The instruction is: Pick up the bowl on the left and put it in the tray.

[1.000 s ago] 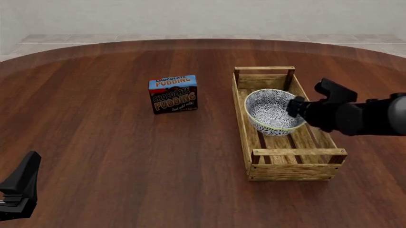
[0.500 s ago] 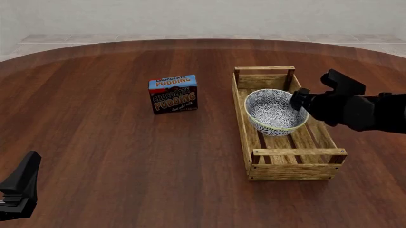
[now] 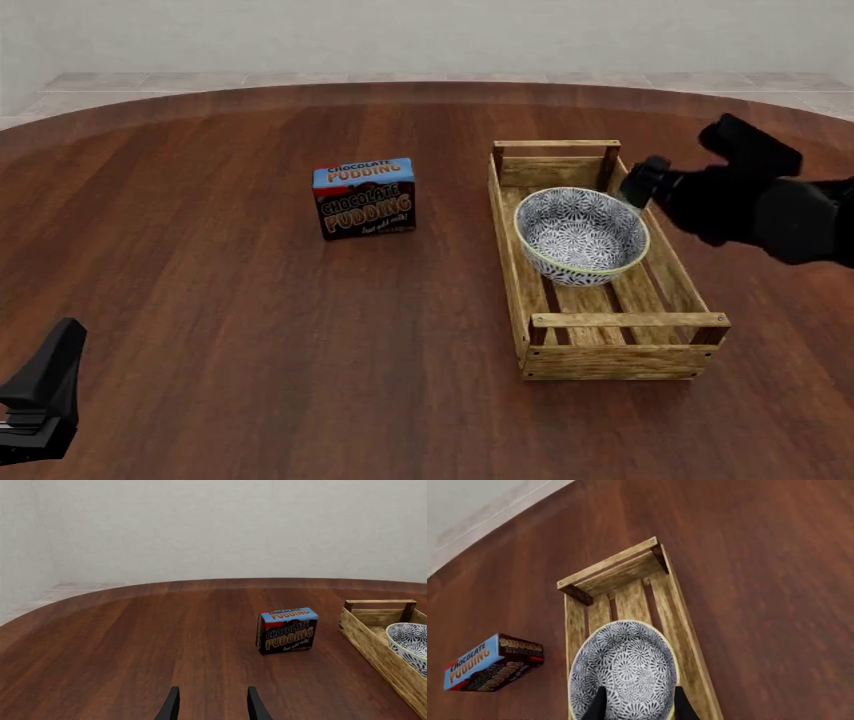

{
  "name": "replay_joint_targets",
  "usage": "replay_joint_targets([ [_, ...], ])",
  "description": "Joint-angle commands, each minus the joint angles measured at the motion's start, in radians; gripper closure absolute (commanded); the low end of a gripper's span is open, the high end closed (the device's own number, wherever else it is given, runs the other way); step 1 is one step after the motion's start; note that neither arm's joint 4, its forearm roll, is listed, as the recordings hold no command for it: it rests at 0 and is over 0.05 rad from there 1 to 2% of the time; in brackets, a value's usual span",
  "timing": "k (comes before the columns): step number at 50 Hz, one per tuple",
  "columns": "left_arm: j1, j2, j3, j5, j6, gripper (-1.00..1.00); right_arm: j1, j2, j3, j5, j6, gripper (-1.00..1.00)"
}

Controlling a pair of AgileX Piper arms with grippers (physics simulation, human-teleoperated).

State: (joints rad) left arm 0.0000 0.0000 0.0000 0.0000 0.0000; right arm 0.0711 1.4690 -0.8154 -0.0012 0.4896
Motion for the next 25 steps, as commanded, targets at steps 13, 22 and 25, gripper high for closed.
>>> replay_joint_targets([
  [13, 0.000, 0.000, 0.000, 0.000, 0.000, -1.00, 0.022, -0.169, 0.044, 0.034, 0.003, -1.00],
  [22, 0.000, 0.000, 0.000, 0.000, 0.000, -1.00, 0.024, -0.202, 0.062, 0.046, 0.027, -1.00],
  [25, 0.000, 0.000, 0.000, 0.000, 0.000, -1.00, 0.023, -0.209, 0.055, 0.056, 0.032, -1.00],
])
